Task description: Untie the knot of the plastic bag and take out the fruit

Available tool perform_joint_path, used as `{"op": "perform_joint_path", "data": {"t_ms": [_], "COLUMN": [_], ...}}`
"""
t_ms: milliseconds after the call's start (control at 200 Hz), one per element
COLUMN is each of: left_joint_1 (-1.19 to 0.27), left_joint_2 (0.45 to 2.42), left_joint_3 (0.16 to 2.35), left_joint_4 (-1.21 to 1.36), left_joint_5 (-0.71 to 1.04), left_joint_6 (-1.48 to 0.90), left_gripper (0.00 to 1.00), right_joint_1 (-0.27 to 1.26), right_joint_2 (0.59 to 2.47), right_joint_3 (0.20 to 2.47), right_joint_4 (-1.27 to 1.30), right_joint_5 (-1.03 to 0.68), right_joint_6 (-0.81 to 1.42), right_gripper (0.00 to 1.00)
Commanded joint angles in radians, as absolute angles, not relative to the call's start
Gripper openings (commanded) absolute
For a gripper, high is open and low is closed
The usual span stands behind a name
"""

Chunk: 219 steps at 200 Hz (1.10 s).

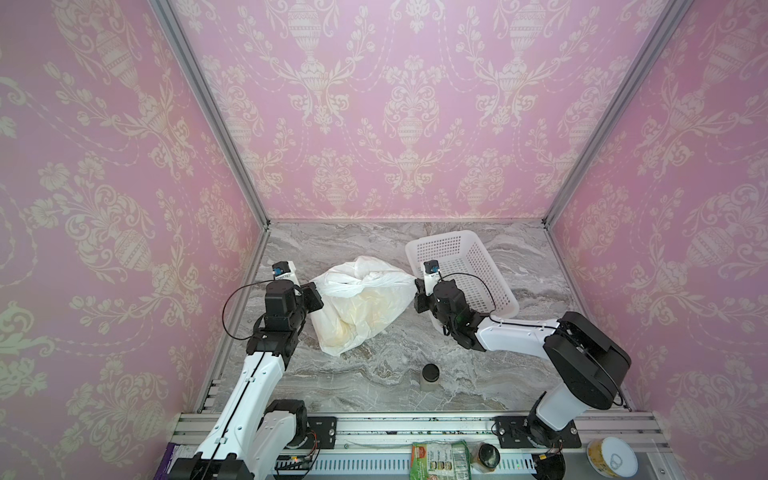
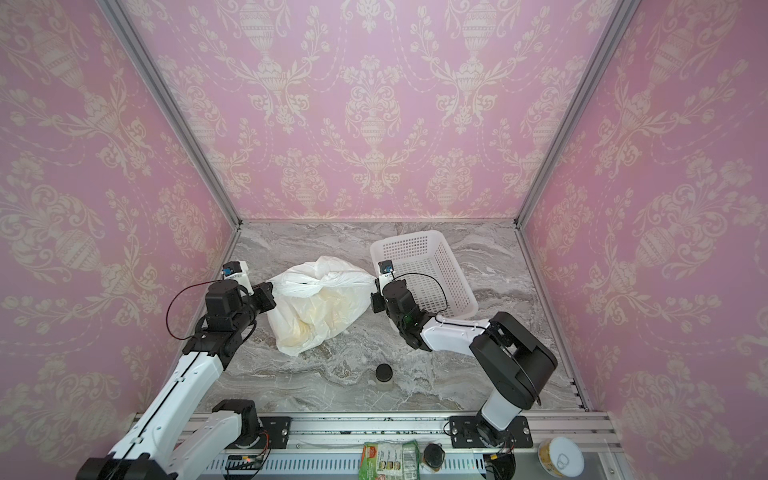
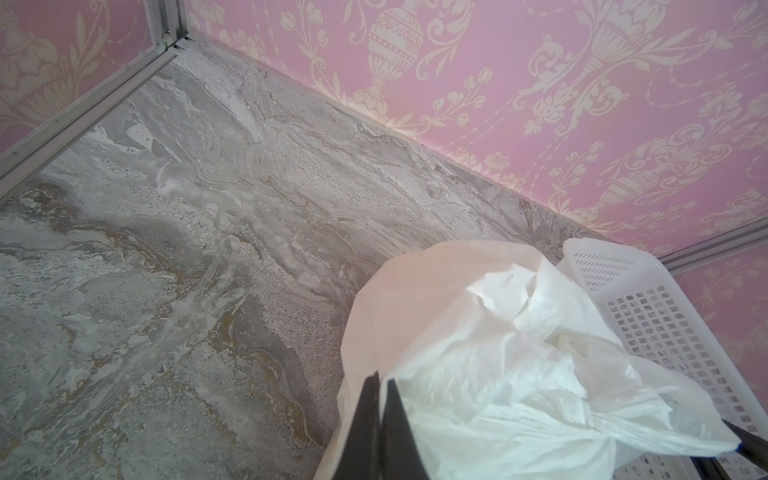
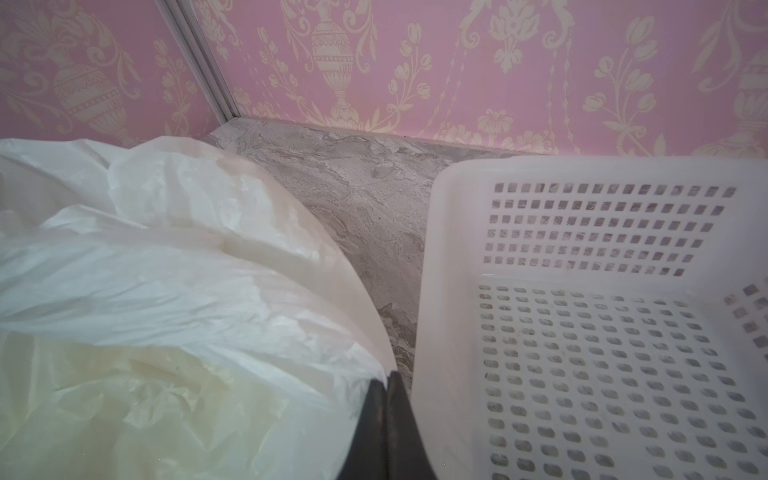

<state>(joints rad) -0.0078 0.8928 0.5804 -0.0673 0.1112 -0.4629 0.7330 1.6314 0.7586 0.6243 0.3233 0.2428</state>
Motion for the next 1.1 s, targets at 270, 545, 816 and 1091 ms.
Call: {"op": "perform_joint_path", "data": {"t_ms": [270,545,816,1091], "left_joint_1": [0.049,0.067,0.069,0.069], "left_joint_2": [0.825,0.848,0.913,0.925], "left_joint_3": [0.523,0.501,0.532,0.538], "left_joint_4": [0.010,0.052,0.107,0.103], "left_joint_5": [0.158,0.197,0.340,0.363], "left_joint_6": [-0.522,-0.548,-0.558,-0.554], "left_gripper": [0.00,0.00,0.00,0.00], "right_joint_1": [0.650,0.598,0.763,0.809], "right_joint_2": [1.575,1.576,1.514,1.690], "right_joint_3": [0.631,0.609,0.692,1.003], "right_joint_4": [0.765,0.771,0.709,0.412], "right_joint_5": [0.378,0.328,0.217,0.401], "right_joint_6": [0.394,0.450,-0.003,-0.196], "right_gripper": [0.10,0.10,0.85,0.98]}}
